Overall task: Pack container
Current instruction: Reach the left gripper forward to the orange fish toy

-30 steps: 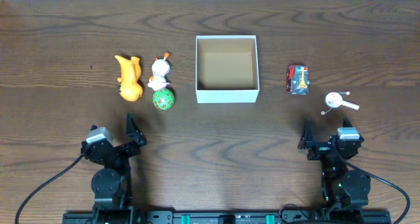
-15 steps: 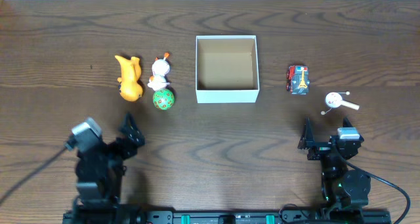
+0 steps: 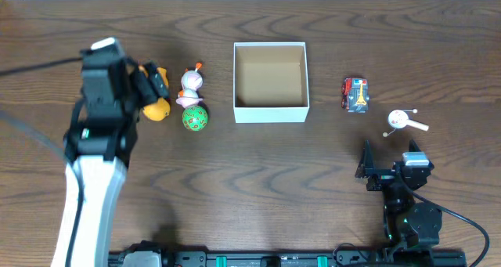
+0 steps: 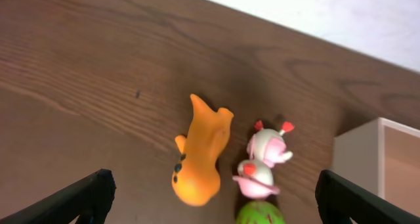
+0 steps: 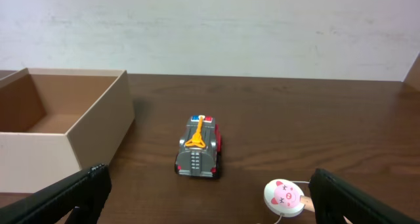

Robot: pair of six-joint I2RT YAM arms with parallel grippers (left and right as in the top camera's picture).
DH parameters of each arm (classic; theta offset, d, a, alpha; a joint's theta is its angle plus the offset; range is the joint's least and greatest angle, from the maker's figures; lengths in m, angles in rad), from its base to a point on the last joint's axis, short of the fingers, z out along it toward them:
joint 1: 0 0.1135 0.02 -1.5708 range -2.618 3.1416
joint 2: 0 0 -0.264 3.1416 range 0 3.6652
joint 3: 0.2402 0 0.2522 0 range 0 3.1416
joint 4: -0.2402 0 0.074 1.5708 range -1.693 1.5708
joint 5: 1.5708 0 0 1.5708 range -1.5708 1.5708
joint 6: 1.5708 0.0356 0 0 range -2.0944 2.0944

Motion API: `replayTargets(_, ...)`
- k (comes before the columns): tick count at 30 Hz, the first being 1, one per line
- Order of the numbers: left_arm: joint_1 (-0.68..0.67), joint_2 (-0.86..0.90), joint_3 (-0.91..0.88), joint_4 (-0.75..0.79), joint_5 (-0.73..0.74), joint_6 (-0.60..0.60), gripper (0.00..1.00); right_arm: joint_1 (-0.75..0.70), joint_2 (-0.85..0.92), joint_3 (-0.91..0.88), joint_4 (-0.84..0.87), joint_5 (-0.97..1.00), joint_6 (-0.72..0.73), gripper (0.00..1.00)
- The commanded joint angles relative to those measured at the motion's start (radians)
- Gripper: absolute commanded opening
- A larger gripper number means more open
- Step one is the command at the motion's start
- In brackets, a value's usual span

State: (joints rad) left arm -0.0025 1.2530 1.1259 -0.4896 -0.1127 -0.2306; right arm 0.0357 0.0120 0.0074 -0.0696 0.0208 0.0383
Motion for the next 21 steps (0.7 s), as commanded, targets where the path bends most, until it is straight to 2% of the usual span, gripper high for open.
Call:
replayTargets(1, 0.004, 0.077, 0.026, 0.018, -0.022, 0.035, 0.98, -0.008, -0.005, -0.002, -0.004, -0.003, 0.010, 0.99)
replayTargets(6, 0.004, 0.133, 0.026, 0.100, -0.019, 0.036, 0.98, -0.008, -0.005, -0.002, -0.004, -0.003, 0.010, 0.99)
replayTargets(11, 0.005, 0.136, 0.024, 0.118, -0.039, 0.037, 0.99, -0.008, -0.005, -0.002, -0.005, -0.003, 0.010, 0.99)
replayTargets(12, 0.006, 0.140, 0.024, 0.117, -0.047, 0.041, 0.88, -0.008, -0.005, -0.002, -0.004, -0.003, 0.010, 0.99)
replayTargets(13, 0.008, 0.147, 0.023, 0.113, -0.059, 0.044, 0.69, -0.008, -0.005, -0.002, -0.004, -0.003, 0.010, 0.99)
replayTargets(14, 0.011, 0.157, 0.023, 0.108, -0.070, 0.044, 0.60, -0.008, -0.005, -0.002, -0.004, -0.003, 0.010, 0.99)
replayTargets(16, 0.020, 0.187, 0.020, 0.106, -0.075, 0.044, 0.54, -0.008, -0.005, -0.002, -0.004, -0.003, 0.010, 0.99)
replayTargets(18, 0.026, 0.226, 0.016, 0.106, -0.076, 0.044, 0.42, -0.008, -0.005, -0.002, -0.004, -0.003, 0.010, 0.99)
replayTargets(21, 0.032, 0.298, 0.013, 0.106, -0.076, 0.044, 0.08, -0.008, -0.005, -0.002, -0.004, -0.003, 0.010, 0.99)
